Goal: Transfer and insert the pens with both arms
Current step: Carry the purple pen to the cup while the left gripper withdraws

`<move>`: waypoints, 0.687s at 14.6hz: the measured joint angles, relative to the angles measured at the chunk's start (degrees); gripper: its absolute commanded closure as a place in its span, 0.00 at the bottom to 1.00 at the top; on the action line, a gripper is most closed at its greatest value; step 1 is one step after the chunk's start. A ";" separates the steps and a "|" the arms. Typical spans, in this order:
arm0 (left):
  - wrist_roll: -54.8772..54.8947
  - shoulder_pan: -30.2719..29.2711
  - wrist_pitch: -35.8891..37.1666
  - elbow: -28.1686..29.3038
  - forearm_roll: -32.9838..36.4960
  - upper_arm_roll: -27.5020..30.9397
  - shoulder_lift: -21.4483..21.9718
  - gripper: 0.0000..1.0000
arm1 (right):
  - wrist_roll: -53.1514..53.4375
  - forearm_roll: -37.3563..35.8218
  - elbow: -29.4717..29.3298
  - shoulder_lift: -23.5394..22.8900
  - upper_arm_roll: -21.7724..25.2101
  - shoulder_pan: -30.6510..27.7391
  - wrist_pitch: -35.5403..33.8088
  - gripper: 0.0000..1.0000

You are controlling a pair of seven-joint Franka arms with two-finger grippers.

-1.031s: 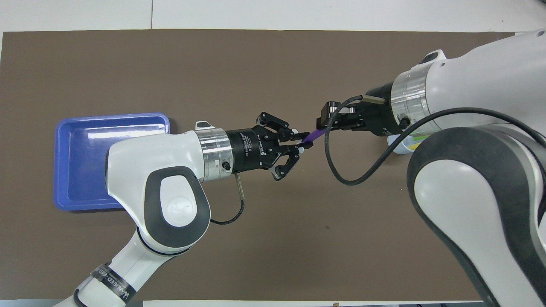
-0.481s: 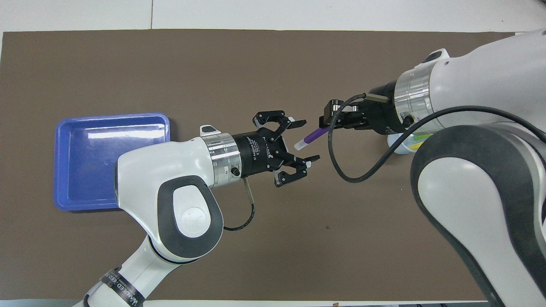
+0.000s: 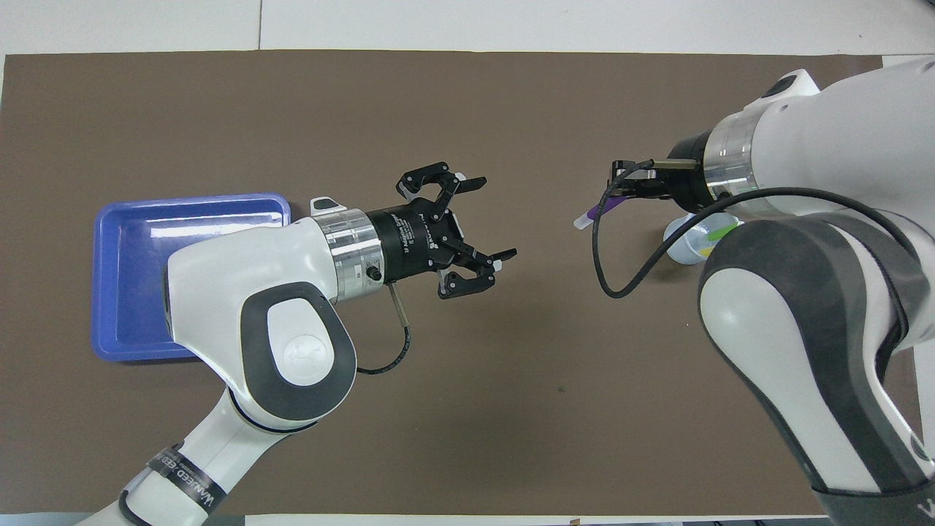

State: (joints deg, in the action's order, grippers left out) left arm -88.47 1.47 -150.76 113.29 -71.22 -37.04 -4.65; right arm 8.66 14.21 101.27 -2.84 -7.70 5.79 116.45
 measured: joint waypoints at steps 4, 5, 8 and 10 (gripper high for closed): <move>0.51 -5.82 5.97 0.87 19.16 0.09 -0.04 0.00 | -11.96 -6.51 5.14 0.00 0.11 -5.81 3.43 1.00; 1.38 -7.61 9.26 0.81 24.84 0.11 -0.03 0.00 | -13.94 -7.54 5.76 0.02 0.12 -6.95 3.63 1.00; 9.42 -11.08 19.34 -0.56 37.75 0.13 -0.02 0.00 | -18.40 -9.19 7.28 0.17 0.14 -9.63 3.71 1.00; 19.50 -12.31 25.71 -1.97 42.08 0.13 0.00 0.00 | -19.58 -10.05 8.57 0.41 0.14 -10.95 3.99 1.00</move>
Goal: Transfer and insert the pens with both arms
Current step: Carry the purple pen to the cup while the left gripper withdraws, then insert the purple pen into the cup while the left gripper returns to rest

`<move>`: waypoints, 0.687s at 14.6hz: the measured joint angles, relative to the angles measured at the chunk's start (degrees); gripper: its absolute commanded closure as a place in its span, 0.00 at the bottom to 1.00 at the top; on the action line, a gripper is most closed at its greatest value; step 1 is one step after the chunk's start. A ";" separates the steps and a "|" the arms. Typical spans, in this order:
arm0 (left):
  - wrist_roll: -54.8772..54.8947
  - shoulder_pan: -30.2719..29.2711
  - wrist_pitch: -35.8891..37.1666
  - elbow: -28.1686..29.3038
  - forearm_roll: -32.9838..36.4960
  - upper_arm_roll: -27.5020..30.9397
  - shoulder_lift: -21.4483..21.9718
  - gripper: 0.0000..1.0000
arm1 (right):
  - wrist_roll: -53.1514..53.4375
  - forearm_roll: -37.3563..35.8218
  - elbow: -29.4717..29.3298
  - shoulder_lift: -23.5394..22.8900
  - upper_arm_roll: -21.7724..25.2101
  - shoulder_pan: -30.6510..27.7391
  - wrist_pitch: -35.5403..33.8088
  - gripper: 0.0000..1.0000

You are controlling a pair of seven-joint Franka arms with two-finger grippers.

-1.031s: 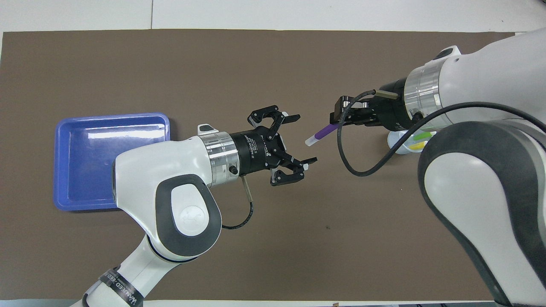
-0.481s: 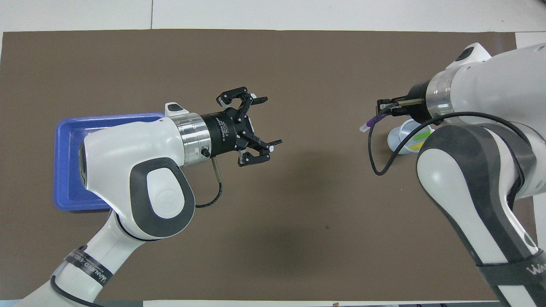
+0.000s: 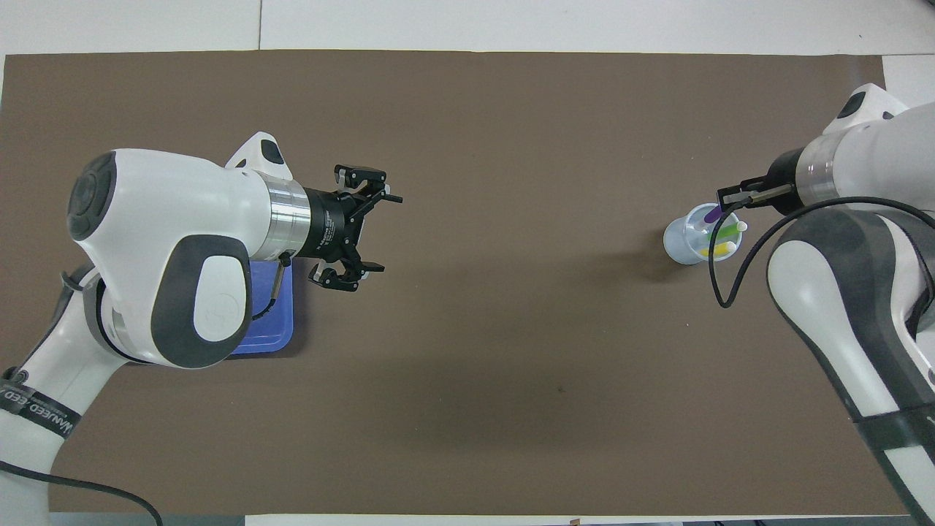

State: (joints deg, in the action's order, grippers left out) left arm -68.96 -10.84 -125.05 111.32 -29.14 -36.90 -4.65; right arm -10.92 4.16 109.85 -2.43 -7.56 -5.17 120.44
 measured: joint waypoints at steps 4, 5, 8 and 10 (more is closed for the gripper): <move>18.60 -4.73 14.51 -4.76 11.86 0.11 -0.14 0.00 | -0.97 -0.23 5.43 0.98 -0.17 -0.45 6.81 1.00; 23.48 -5.79 17.88 -6.54 16.06 0.19 -0.37 0.00 | -1.13 -0.29 6.67 1.07 -0.28 -0.44 8.37 1.00; 35.82 -6.77 26.48 -12.22 28.29 0.23 -1.18 0.00 | -2.01 -0.32 9.42 1.08 -0.35 -0.44 12.22 1.00; 43.84 -6.75 32.09 -15.61 34.24 0.17 -1.21 0.00 | -2.61 -0.32 11.67 1.05 -0.36 -0.44 16.30 1.00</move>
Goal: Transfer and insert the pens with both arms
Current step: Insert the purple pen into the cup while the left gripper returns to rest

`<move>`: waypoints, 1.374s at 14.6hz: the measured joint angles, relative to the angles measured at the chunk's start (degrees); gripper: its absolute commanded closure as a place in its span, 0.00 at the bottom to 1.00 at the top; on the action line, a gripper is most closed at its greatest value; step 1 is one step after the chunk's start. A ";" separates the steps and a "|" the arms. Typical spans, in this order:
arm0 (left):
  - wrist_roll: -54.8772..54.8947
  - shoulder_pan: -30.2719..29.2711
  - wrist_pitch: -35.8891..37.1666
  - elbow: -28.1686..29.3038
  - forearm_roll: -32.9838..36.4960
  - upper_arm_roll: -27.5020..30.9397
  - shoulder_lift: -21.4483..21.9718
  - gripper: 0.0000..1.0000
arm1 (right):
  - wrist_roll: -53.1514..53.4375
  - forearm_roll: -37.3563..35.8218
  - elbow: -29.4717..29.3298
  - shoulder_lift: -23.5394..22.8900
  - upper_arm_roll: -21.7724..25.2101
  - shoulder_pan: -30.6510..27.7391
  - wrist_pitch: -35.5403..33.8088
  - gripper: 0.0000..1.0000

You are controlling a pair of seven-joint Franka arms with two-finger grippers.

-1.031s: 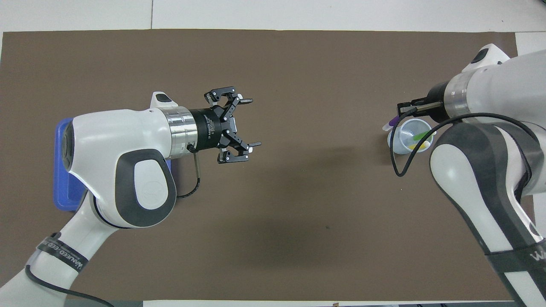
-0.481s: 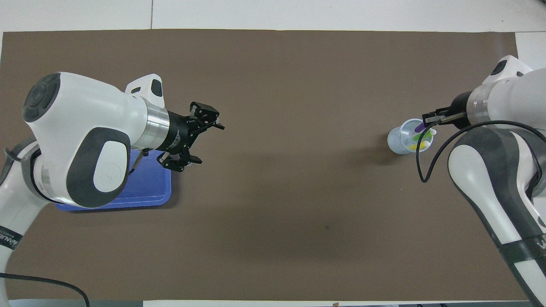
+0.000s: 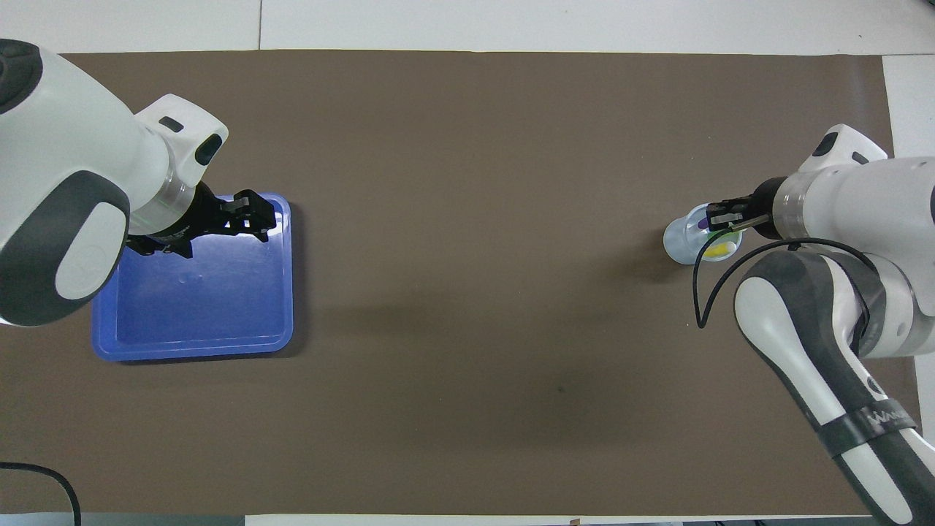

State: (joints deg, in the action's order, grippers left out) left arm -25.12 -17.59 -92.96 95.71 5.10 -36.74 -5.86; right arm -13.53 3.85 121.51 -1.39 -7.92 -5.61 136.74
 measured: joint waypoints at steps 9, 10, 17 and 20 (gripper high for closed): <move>23.14 -0.02 15.58 -10.62 5.60 3.42 1.27 0.00 | -0.16 0.00 5.31 -0.93 0.00 0.00 8.52 1.00; 23.03 -0.02 15.59 -10.63 4.92 3.40 1.89 0.00 | -0.16 0.00 5.35 -1.03 0.00 0.00 8.53 1.00; 21.18 -1.70 10.79 -10.69 2.31 4.23 3.35 0.00 | -0.16 0.00 5.26 -1.04 0.01 -0.01 8.68 0.04; 20.10 2.20 6.53 -10.69 1.81 8.95 3.47 0.00 | -0.16 0.01 4.39 -1.06 0.01 -0.01 8.74 0.00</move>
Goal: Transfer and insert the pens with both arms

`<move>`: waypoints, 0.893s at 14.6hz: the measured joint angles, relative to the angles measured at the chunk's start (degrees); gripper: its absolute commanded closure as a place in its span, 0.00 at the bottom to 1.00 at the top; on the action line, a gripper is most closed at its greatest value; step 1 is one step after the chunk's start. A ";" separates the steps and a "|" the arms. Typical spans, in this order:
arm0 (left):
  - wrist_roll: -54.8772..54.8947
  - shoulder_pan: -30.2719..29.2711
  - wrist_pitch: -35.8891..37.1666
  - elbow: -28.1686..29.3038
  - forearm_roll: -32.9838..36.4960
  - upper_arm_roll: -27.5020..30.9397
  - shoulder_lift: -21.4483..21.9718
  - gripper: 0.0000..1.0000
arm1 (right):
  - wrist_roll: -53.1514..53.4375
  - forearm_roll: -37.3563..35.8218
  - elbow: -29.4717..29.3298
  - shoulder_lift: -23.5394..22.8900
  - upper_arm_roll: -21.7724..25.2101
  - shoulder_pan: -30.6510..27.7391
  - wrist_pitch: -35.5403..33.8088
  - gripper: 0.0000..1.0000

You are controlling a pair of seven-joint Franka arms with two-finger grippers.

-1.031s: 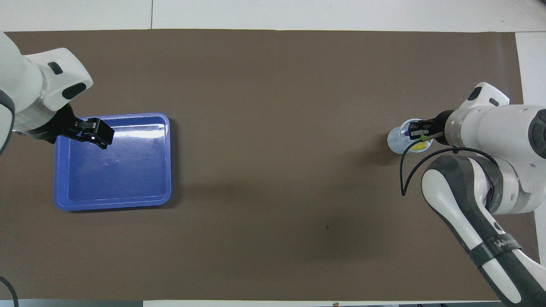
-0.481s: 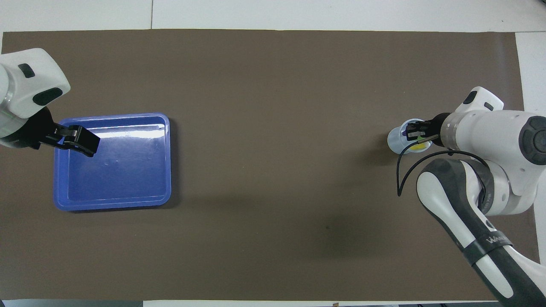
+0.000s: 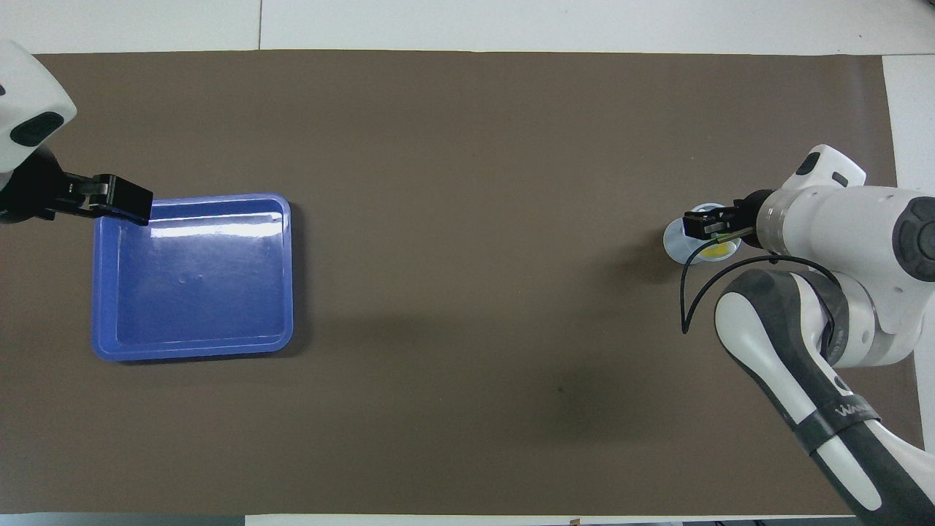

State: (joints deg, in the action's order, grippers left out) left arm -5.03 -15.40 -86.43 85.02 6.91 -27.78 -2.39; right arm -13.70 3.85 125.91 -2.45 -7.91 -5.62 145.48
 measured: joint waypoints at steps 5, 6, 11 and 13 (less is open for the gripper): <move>-0.07 18.72 -0.23 1.35 -0.55 19.80 1.90 0.00 | 3.02 0.02 -5.11 -0.16 0.04 0.00 -5.54 0.00; -0.07 19.48 -0.23 2.28 -1.14 20.46 2.50 0.00 | 4.44 0.02 -6.28 -0.16 0.05 -0.01 -7.54 0.00; -0.07 19.59 -1.90 4.95 -5.60 21.84 3.97 0.00 | 10.30 -0.03 -13.76 -0.09 0.32 -0.02 -19.80 0.00; -0.07 19.59 -2.46 4.99 -6.35 21.95 3.97 0.00 | 11.51 -1.61 -17.18 -0.02 0.43 -0.02 -25.26 0.00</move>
State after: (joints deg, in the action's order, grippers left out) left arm -5.10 4.20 -88.89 90.01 0.57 -5.83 1.58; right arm -2.18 2.24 108.72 -2.47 -7.48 -5.64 120.22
